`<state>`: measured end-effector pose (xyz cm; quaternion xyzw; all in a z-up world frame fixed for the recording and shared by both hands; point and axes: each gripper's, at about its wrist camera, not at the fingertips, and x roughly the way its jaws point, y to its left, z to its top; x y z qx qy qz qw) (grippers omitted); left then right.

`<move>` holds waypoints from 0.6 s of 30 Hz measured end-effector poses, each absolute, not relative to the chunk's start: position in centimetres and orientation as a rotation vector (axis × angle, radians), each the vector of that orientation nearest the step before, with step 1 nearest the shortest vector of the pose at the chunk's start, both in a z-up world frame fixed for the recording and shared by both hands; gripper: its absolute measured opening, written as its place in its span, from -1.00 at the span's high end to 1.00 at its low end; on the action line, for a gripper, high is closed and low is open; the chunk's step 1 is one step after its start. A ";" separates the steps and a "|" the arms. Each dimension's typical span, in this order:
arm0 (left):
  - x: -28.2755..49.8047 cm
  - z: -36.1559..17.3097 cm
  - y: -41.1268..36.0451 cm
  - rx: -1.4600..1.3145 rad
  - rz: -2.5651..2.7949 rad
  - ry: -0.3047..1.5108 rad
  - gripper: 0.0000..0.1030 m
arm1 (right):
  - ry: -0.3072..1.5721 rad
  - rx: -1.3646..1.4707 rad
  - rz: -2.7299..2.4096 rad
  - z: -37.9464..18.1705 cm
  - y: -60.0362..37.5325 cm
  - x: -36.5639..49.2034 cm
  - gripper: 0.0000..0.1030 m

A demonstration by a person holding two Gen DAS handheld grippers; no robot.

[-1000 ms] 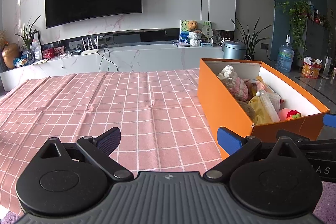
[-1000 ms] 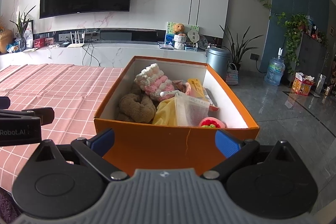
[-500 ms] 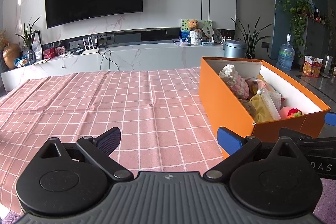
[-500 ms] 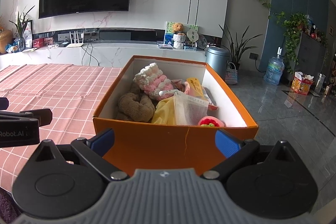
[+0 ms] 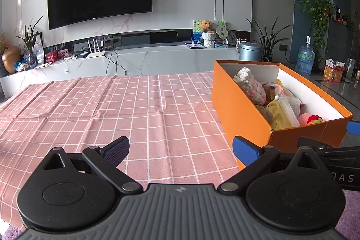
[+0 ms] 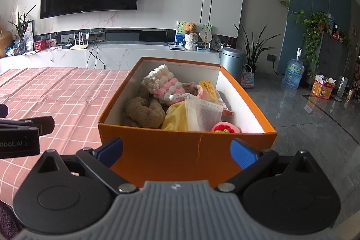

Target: Organize soft objects

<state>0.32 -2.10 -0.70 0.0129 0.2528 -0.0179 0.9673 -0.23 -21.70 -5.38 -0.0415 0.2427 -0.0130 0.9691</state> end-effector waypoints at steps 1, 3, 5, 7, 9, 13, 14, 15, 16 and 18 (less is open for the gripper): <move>0.3 -0.7 -2.1 0.027 -0.035 0.511 -1.00 | 0.491 -0.084 -0.027 -5.4 -21.7 -0.2 -0.95; 0.3 -0.8 -2.1 0.028 -0.034 0.510 -1.00 | 0.491 -0.083 -0.027 -5.4 -21.7 -0.2 -0.95; 0.3 -0.8 -2.1 0.028 -0.036 0.510 -1.00 | 0.491 -0.084 -0.027 -5.4 -21.7 -0.2 -0.95; 0.3 -0.8 -2.1 0.030 -0.035 0.511 -1.00 | 0.492 -0.084 -0.028 -5.5 -21.7 -0.2 -0.95; 0.3 -0.8 -2.1 0.031 -0.038 0.511 -1.00 | 0.492 -0.083 -0.028 -5.5 -21.7 -0.2 -0.95; 0.2 -0.8 -2.2 0.031 -0.036 0.511 -1.00 | 0.493 -0.084 -0.027 -5.4 -21.7 -0.1 -0.95; 0.3 -0.7 -2.1 0.031 -0.035 0.511 -1.00 | 0.493 -0.084 -0.027 -5.4 -21.7 -0.2 -0.95; 0.2 -0.7 -2.1 0.032 -0.034 0.510 -1.00 | 0.493 -0.083 -0.027 -5.5 -21.7 -0.2 -0.95; 0.2 -0.7 -2.1 0.032 -0.033 0.510 -1.00 | 0.492 -0.083 -0.027 -5.5 -21.7 -0.2 -0.95; 0.2 -0.7 -2.0 0.031 -0.032 0.510 -1.00 | 0.492 -0.084 -0.027 -5.4 -21.7 -0.2 -0.95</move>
